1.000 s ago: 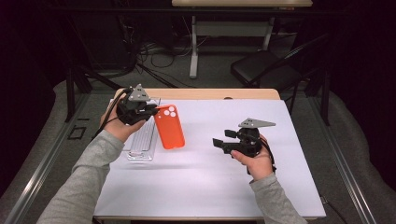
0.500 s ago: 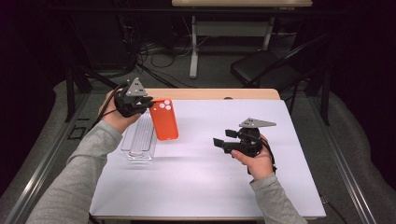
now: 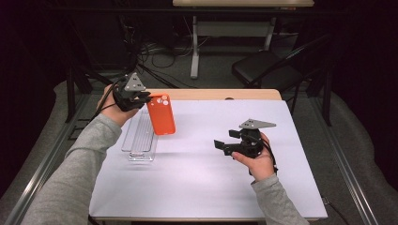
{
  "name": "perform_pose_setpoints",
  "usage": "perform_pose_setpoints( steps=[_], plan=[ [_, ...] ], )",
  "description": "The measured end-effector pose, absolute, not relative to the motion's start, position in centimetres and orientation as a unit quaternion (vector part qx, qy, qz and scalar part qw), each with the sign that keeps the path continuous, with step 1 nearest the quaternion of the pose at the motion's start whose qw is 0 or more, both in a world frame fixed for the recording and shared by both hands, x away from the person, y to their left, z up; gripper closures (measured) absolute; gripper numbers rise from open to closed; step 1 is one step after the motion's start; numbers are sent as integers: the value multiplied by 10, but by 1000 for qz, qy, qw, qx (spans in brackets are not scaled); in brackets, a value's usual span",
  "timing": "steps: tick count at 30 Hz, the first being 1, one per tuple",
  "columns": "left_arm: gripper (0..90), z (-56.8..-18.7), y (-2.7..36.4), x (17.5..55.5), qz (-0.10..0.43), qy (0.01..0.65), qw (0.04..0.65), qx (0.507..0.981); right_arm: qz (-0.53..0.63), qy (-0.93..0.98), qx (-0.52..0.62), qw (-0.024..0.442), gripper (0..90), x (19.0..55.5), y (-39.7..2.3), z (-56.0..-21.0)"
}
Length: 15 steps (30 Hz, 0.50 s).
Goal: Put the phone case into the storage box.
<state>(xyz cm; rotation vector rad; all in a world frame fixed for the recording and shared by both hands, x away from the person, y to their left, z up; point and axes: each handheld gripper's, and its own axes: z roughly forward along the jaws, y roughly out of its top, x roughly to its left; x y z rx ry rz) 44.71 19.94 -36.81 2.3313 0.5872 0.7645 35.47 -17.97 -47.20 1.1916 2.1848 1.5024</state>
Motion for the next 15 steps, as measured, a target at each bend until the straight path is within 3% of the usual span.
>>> perform_pose_setpoints(
  steps=[7,15],
  plan=[
    [806,-360,206,459,307,213,295,879,496,751,411,144,155,354,-180,-473],
    [805,-355,215,469,327,224,300,868,502,740,424,142,146,354,-181,-473]
  ],
)
